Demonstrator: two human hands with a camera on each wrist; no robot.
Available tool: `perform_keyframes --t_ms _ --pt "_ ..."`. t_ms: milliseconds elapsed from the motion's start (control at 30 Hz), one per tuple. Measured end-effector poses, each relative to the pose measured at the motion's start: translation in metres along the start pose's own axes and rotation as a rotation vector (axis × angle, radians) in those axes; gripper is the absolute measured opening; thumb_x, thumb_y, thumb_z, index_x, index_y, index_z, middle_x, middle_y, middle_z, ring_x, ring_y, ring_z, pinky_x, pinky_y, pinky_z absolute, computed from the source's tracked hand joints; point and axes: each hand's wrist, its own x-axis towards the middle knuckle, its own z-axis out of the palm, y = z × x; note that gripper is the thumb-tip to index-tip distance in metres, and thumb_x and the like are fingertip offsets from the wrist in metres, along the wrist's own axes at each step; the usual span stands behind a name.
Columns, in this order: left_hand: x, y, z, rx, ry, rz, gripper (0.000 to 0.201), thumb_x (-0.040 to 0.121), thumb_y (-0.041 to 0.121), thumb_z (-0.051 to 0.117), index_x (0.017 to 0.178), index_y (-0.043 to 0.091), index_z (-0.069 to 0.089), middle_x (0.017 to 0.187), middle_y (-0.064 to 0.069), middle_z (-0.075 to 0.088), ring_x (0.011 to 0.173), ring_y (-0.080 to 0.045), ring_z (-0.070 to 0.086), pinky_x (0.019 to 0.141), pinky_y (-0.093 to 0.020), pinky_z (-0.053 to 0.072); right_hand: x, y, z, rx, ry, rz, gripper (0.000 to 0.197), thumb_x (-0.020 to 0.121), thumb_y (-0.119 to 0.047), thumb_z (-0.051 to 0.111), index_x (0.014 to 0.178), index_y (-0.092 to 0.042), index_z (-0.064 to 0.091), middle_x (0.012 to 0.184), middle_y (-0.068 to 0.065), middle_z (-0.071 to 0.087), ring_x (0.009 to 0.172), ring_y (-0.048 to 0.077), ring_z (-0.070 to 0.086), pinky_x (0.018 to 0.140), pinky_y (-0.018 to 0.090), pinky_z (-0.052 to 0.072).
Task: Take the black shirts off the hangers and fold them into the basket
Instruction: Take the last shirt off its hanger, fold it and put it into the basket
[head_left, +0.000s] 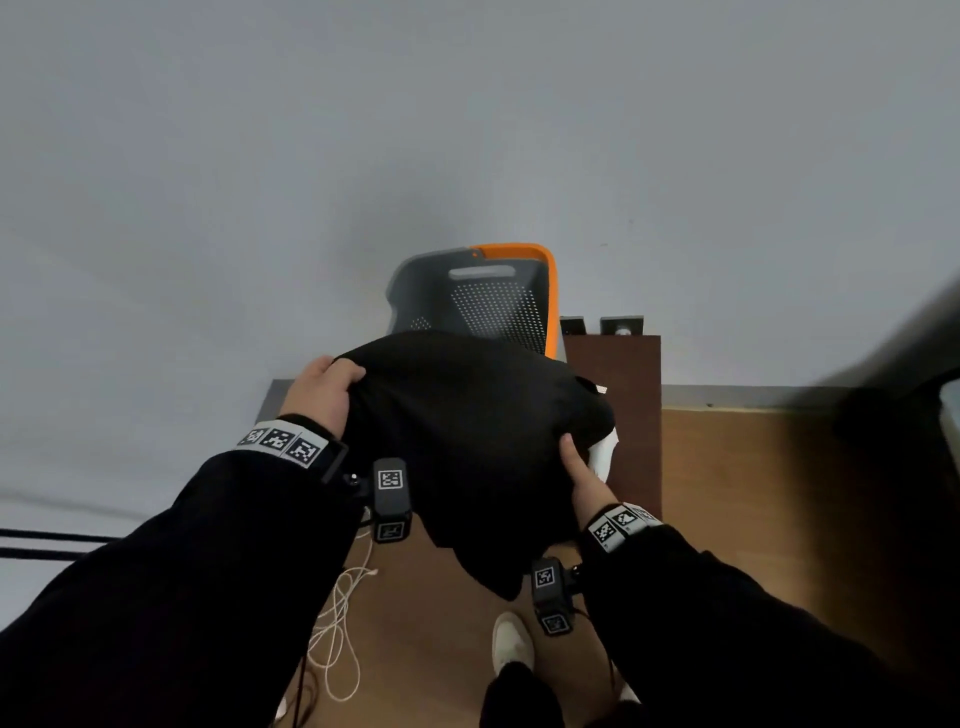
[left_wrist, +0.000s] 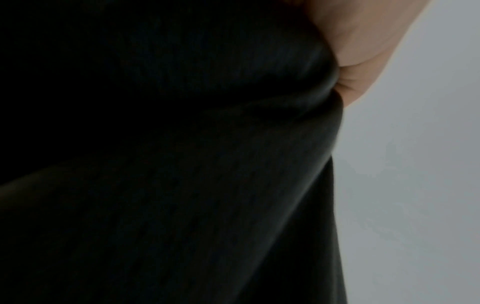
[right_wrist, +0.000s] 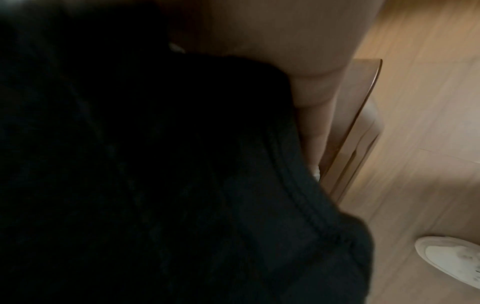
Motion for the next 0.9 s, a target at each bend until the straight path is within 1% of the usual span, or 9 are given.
perform_keyframes --t_ms 100,167,267,333,467,600,700,767,900 --pt "0.004 -0.004 -0.001 0.007 0.009 0.011 0.019 0.091 0.024 0.053 0.095 0.007 0.062 0.077 0.000 0.058 0.070 -0.011 0.051 0.063 -0.024 0.038 0.045 0.032 -0.026 0.056 -0.138 0.038 0.110 0.050 -0.071 0.086 0.145 -0.032 0.046 0.136 0.000 0.063 0.122 0.026 0.062 0.115 0.047 0.037" --pt "0.005 -0.005 -0.003 -0.001 -0.003 0.013 0.017 0.091 0.023 0.054 0.092 0.008 0.062 0.076 -0.001 0.058 0.070 -0.012 0.052 0.063 -0.024 0.038 0.045 0.037 -0.025 0.123 -0.184 0.059 0.098 0.057 -0.054 0.092 0.140 -0.024 0.051 0.130 0.005 0.067 0.117 0.030 0.066 0.111 0.050 0.042" --pt "0.005 0.000 -0.003 -0.025 -0.067 0.024 0.014 0.089 0.024 0.056 0.081 0.013 0.059 0.075 -0.003 0.059 0.073 -0.016 0.054 0.067 -0.027 0.041 -0.014 0.000 -0.018 0.044 -0.247 0.069 0.062 0.072 -0.020 0.087 0.127 -0.004 0.062 0.121 0.021 0.070 0.111 0.040 0.067 0.102 0.050 0.050" --pt "0.004 0.006 -0.005 -0.077 -0.099 0.008 0.013 0.083 0.028 0.059 0.078 0.016 0.061 0.077 -0.006 0.063 0.078 -0.023 0.059 0.076 -0.035 0.046 -0.026 -0.010 -0.029 -0.031 -0.264 0.014 0.038 0.082 -0.009 0.075 0.118 0.001 0.066 0.112 0.022 0.073 0.108 0.041 0.068 0.098 0.047 0.053" --pt "-0.003 0.021 -0.014 -0.122 -0.174 0.018 0.028 0.076 0.029 0.061 0.092 0.007 0.062 0.089 -0.016 0.066 0.088 -0.029 0.063 0.088 -0.048 0.050 -0.045 -0.039 -0.042 -0.043 -0.196 -0.109 0.035 0.086 -0.003 0.069 0.119 0.006 0.064 0.096 0.019 0.076 0.087 0.036 0.073 0.089 0.047 0.056" --pt "-0.015 0.052 -0.025 -0.036 -0.199 0.163 0.010 0.084 0.023 0.066 0.086 0.017 0.059 0.078 -0.006 0.063 0.077 -0.026 0.061 0.068 -0.033 0.048 -0.073 -0.084 -0.030 0.078 -0.233 -0.188 0.031 0.089 0.005 0.057 0.117 -0.007 0.063 0.094 0.017 0.075 0.076 0.031 0.073 0.070 0.038 0.060" --pt "-0.033 0.078 -0.024 0.129 -0.253 0.393 0.009 0.091 0.017 0.063 0.092 0.020 0.055 0.078 0.004 0.058 0.073 -0.014 0.056 0.067 -0.028 0.039 -0.093 -0.105 -0.005 0.056 -0.265 -0.250 0.038 0.088 0.007 0.053 0.120 -0.012 0.060 0.100 0.017 0.070 0.084 0.032 0.068 0.081 0.039 0.056" --pt "-0.051 0.090 -0.015 0.296 -0.334 0.543 0.014 0.089 0.025 0.065 0.089 0.027 0.051 0.077 0.010 0.057 0.073 -0.012 0.055 0.068 -0.027 0.037 -0.102 -0.109 0.013 0.043 -0.255 -0.272 0.038 0.091 0.002 0.052 0.126 -0.012 0.056 0.105 0.015 0.068 0.090 0.031 0.066 0.086 0.039 0.053" --pt "-0.092 0.086 0.017 0.511 -0.553 0.683 0.035 0.075 0.053 0.052 0.095 0.024 0.053 0.092 0.005 0.066 0.087 -0.019 0.064 0.079 -0.033 0.049 -0.116 -0.109 0.038 0.085 -0.325 -0.239 0.048 0.096 -0.045 0.058 0.133 -0.014 0.059 0.122 0.018 0.068 0.112 0.036 0.065 0.103 0.048 0.049"
